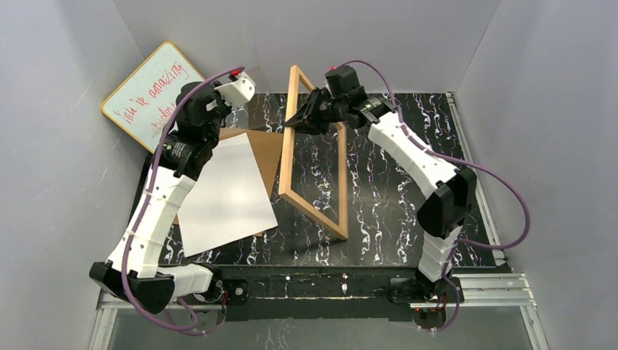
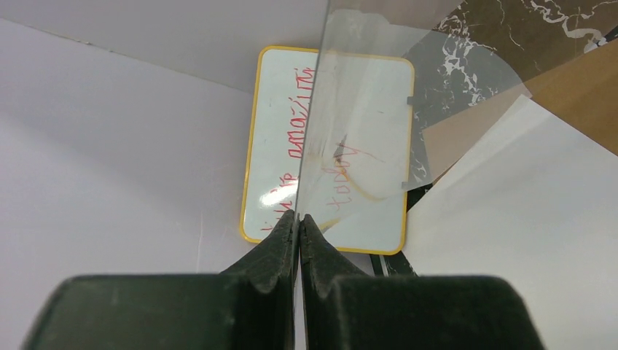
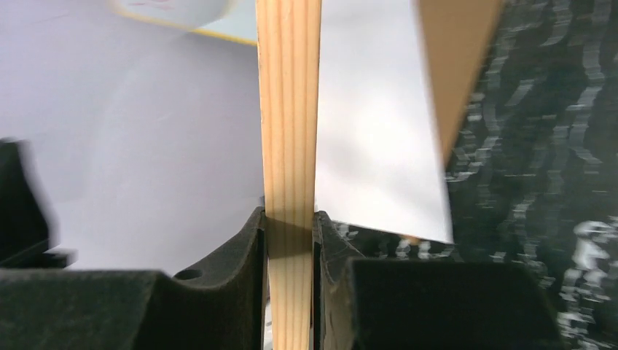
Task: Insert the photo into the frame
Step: Turn over the photo frame at the center of the board.
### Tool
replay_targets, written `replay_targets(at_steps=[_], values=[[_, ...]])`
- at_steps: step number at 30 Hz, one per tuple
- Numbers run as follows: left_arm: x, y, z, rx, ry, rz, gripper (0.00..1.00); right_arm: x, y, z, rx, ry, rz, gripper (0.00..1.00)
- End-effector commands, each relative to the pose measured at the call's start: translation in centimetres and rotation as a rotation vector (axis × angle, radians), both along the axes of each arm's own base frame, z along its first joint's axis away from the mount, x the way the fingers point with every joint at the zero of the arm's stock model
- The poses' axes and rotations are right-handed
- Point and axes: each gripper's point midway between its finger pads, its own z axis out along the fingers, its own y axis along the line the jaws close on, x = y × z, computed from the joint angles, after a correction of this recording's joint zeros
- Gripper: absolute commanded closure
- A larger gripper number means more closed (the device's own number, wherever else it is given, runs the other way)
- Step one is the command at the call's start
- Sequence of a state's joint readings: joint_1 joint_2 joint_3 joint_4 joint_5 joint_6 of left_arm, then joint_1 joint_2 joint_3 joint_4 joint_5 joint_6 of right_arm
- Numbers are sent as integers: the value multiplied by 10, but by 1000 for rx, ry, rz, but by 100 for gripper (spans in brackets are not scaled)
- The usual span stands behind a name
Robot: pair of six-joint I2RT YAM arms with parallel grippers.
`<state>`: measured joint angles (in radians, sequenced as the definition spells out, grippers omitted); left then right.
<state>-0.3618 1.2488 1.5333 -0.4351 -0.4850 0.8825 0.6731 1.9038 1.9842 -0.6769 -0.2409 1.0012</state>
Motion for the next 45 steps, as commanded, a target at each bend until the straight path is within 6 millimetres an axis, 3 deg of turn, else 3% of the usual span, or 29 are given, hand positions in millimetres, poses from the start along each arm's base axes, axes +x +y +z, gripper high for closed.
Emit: replay_targets(at_steps=[1, 5, 10, 15, 19, 23, 25, 29, 35, 38, 41, 45], values=[[-14, 11, 24, -28, -89, 31, 100, -28, 23, 107, 428, -103, 142, 99], [-15, 10, 24, -32, -87, 28, 100, -41, 26, 131, 604, -129, 243, 99], [-15, 7, 23, -41, -81, 8, 100, -53, 20, 135, 728, -117, 326, 99], [-13, 2, 18, -59, -70, -16, 100, -50, -7, 100, 768, -24, 310, 99], [-12, -1, 15, -61, -62, -30, 100, -42, -49, 68, 743, 16, 222, 99], [-10, -4, 13, -67, -56, -43, 100, -34, -89, 45, 633, 23, 157, 80], [-8, -6, 12, -72, -54, -47, 100, -28, -107, 32, 545, 26, 128, 61], [-7, -8, 12, -78, -51, -56, 100, -17, -143, 2, 339, 73, 49, 46], [-5, -11, 9, -79, -42, -70, 100, -8, -184, -41, -34, 72, -8, 42], [-5, -12, 7, -79, -36, -76, 100, -6, -206, -52, -183, 46, -46, 43], [-5, -13, 6, -75, -31, -80, 100, -10, -211, -57, -199, 42, -49, 46], [-5, -14, 5, -84, -31, -83, 100, -20, -206, -72, -66, 113, -47, 49]])
